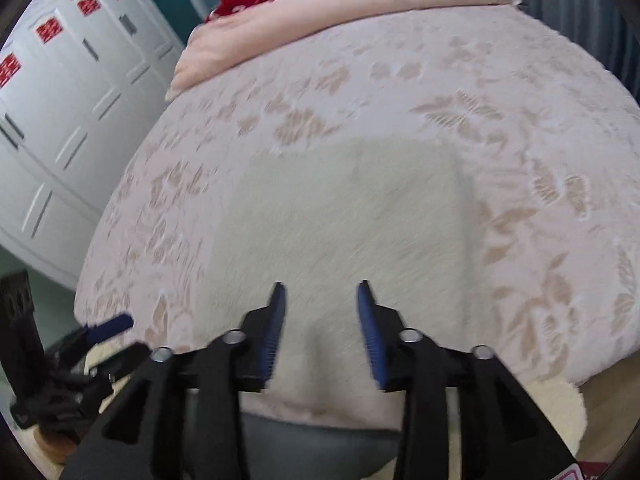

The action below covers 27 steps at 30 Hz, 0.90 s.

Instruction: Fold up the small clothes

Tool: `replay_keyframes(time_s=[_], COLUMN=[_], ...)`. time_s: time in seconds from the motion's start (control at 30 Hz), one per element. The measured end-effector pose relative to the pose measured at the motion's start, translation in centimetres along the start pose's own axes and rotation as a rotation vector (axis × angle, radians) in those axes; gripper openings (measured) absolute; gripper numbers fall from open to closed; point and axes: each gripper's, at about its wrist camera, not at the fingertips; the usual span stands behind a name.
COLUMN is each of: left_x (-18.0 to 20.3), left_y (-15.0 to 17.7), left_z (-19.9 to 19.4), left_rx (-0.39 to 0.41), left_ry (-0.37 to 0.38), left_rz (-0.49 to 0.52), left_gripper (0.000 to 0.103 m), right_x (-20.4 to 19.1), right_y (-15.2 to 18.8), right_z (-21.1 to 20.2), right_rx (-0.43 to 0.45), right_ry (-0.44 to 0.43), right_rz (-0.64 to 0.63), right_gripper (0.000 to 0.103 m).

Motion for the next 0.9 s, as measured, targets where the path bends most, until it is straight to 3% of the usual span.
replay_keyframes(time_s=[0.07,0.13,0.17,0.2,0.23,0.27,0.33,0.43,0.47,0.53,0.57,0.6,0.77,0.83,0.9], left_x=[1.2,2.4,2.9,3.4,3.9,4.2,4.7,4.6,4.5,4.4,4.3,4.2,2.8,1.5,-0.1], left_y=[-0.4,-0.9,-1.0,-1.1,-1.2,-1.3,-1.4,-1.5,-1.5,-1.4,-1.4,-1.3,-1.0,-0.9,-0.8], left_z=[0.9,2.1,2.8,3.2,3.6,3.9,4.3,4.8,5.1,5.6,5.9,6.1,5.1,4.3,3.4], left_rx=[-0.001,-0.02,-0.033,-0.041,-0.045,-0.054,-0.057,-0.065,-0.073,-0.086,-0.095,-0.102,-0.099,-0.096,-0.089], left_ry=[0.014,0.027,0.03,0.035,0.031,0.015,0.006,-0.004,-0.006,-0.006,-0.011,-0.018,-0.036,-0.047,-0.079], left_rz=[0.017,0.033,0.037,0.04,0.045,0.051,0.07,0.064,0.055,0.04,0.04,0.044,0.026,-0.003,-0.037], left_gripper=[0.086,0.086,0.086,0.086,0.086,0.086,0.086,0.087,0.087,0.087,0.087,0.087,0.087,0.088,0.09], right_x=[3.3,5.9,6.9,7.5,7.3,6.6,4.7,4.0,4.8,6.9,7.5,7.3,2.8,-0.2,-3.4], right_y=[-1.9,-3.3,-3.7,-4.1,-4.3,-4.9,-6.8,-8.0,-7.8,-6.0,-4.8,-4.5,-5.9,-5.7,-4.1], right_z=[0.5,3.1,4.7,6.2,7.4,7.4,4.7,2.7,3.9,8.9,10.2,9.4,0.9,-0.4,0.7], right_rx=[0.011,-0.057,-0.086,-0.12,-0.151,-0.14,-0.027,0.053,0.026,-0.143,-0.18,-0.133,0.072,0.049,-0.035], right_ry=[0.034,0.044,0.034,0.018,0.001,-0.006,-0.057,-0.035,0.013,0.163,0.177,0.174,0.11,-0.001,-0.087], right_rz=[0.065,0.115,0.138,0.15,0.151,0.154,0.089,0.049,0.044,-0.002,-0.003,-0.007,-0.046,-0.093,-0.152], right_gripper=[0.061,0.061,0.054,0.019,0.011,0.01,0.009,0.009,0.009,0.011,0.011,0.014,0.02,0.02,0.02])
Point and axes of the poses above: each gripper's, at about its wrist camera, not at the fingertips, and z roughly the way its jaws point, x to its right, y to its underside, and after that the axes turned 5 degrees about -y, right-handed
